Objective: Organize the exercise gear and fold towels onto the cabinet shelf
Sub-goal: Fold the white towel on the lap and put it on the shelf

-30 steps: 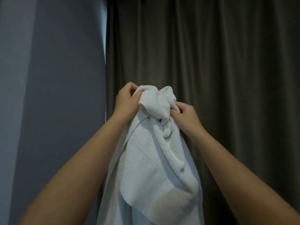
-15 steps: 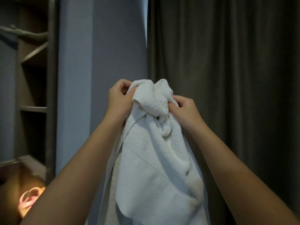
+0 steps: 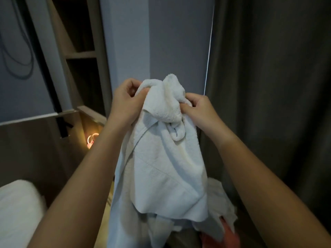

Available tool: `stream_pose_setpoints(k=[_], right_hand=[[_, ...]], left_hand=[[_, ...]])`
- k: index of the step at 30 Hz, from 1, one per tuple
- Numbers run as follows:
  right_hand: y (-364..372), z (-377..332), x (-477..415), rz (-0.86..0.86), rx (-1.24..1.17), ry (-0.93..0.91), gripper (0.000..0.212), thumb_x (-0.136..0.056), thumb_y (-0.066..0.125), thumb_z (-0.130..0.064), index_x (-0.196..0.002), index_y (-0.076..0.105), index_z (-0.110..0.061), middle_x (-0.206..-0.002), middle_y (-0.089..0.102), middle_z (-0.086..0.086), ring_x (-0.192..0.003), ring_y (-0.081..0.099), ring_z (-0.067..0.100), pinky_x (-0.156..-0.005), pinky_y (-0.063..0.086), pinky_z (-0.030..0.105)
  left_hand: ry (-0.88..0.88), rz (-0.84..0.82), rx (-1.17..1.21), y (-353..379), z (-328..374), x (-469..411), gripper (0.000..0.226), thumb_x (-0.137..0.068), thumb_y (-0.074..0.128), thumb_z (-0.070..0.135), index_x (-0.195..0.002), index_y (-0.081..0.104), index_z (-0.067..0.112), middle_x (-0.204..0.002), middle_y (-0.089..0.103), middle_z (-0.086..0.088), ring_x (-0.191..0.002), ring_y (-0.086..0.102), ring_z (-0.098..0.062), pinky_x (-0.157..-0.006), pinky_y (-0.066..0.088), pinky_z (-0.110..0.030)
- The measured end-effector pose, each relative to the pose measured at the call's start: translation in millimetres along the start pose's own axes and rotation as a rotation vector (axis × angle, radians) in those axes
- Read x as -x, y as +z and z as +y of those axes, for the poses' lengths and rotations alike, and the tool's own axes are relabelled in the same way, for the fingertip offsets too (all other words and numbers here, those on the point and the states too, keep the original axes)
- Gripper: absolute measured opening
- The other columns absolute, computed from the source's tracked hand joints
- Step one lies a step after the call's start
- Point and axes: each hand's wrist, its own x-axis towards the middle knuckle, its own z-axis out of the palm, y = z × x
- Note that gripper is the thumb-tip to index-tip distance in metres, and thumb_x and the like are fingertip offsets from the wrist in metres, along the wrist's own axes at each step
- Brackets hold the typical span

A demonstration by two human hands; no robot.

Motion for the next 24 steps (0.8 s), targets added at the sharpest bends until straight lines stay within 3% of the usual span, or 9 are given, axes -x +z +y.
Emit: stream_pose_setpoints(k=[3, 5, 9, 12, 15, 18, 21, 24], right_hand=[[38.5, 24.6, 9.6, -0.057, -0.008, 0.067, 0.021, -0.086, 0.065, -0.011, -0.091, 0.063, 0.010, -0.081, 0.061, 0.025, -0.073, 0.051, 0.013, -0.066, 0.042, 0.029], [64.6, 39.5, 14.8, -0.081, -0.026, 0.109, 0.021, -0.086, 0.066, -0.008, -0.092, 0.062, 0.012, -0.076, 0.059, 0.018, -0.072, 0.050, 0.011, -0.066, 0.042, 0.025], [115.4, 68.2, 23.6, -0.097, -0.060, 0.154, 0.016, -0.087, 0.069, -0.008, -0.079, 0.063, 0.004, -0.066, 0.055, -0.008, -0.061, 0.047, -0.001, -0.058, 0.039, 0.014], [146.8, 85.5, 28.1, -0.120, -0.053, 0.180, 0.019, -0.088, 0.070, -0.012, -0.081, 0.063, 0.004, -0.067, 0.055, -0.005, -0.062, 0.047, 0.001, -0.057, 0.038, 0.015], [173.3, 101.9, 28.8, -0.161, -0.051, 0.201, 0.009, -0.088, 0.068, -0.010, -0.080, 0.067, -0.011, -0.066, 0.059, -0.015, -0.063, 0.051, -0.002, -0.059, 0.040, 0.015], [198.3, 116.5, 23.3, -0.198, -0.079, 0.202, 0.012, -0.089, 0.068, -0.008, -0.080, 0.068, -0.016, -0.067, 0.061, -0.016, -0.064, 0.051, -0.003, -0.060, 0.041, 0.015], [222.9, 133.5, 13.0, -0.203, -0.111, 0.221, 0.012, -0.089, 0.068, -0.009, -0.080, 0.068, -0.017, -0.068, 0.061, -0.013, -0.065, 0.052, -0.001, -0.060, 0.042, 0.017], [245.9, 151.8, 1.8, -0.204, -0.168, 0.262, 0.005, -0.088, 0.069, -0.022, -0.085, 0.070, -0.026, -0.075, 0.070, -0.012, -0.069, 0.062, -0.001, -0.062, 0.047, 0.014]], left_hand=[[-0.048, -0.070, -0.045, -32.1, -38.8, 17.9, 0.011, -0.085, 0.071, 0.028, -0.077, 0.063, 0.028, -0.072, 0.065, 0.006, -0.068, 0.058, -0.008, -0.062, 0.049, -0.026], [-0.079, -0.108, -0.051, -52.6, -65.8, 26.6, 0.010, -0.086, 0.070, 0.025, -0.079, 0.063, 0.025, -0.076, 0.065, -0.001, -0.070, 0.059, -0.011, -0.063, 0.049, -0.031], [-0.142, -0.169, -0.074, -90.5, -116.2, 37.5, 0.010, -0.089, 0.068, 0.014, -0.082, 0.062, 0.016, -0.075, 0.063, 0.003, -0.068, 0.058, -0.007, -0.061, 0.046, -0.025], [-0.202, -0.209, -0.099, -114.4, -145.9, 45.1, 0.005, -0.090, 0.067, 0.017, -0.087, 0.064, 0.016, -0.080, 0.067, 0.004, -0.073, 0.063, -0.010, -0.061, 0.051, -0.022], [-0.250, -0.218, -0.096, -132.4, -170.6, 52.9, 0.004, -0.091, 0.066, 0.017, -0.088, 0.063, 0.017, -0.081, 0.067, 0.007, -0.074, 0.064, -0.008, -0.062, 0.052, -0.020], [-0.319, -0.219, -0.106, -146.4, -193.6, 55.0, 0.005, -0.091, 0.065, 0.015, -0.091, 0.063, 0.011, -0.083, 0.067, -0.003, -0.076, 0.065, -0.017, -0.065, 0.054, -0.028], [-0.344, -0.185, -0.117, -157.9, -217.7, 52.3, 0.007, -0.090, 0.066, 0.010, -0.090, 0.062, 0.005, -0.081, 0.065, -0.007, -0.072, 0.063, -0.015, -0.063, 0.051, -0.025], [-0.384, -0.167, -0.156, -169.2, -245.2, 45.3, 0.006, -0.089, 0.067, 0.012, -0.086, 0.062, 0.014, -0.080, 0.065, 0.000, -0.072, 0.062, -0.012, -0.063, 0.051, -0.026]])
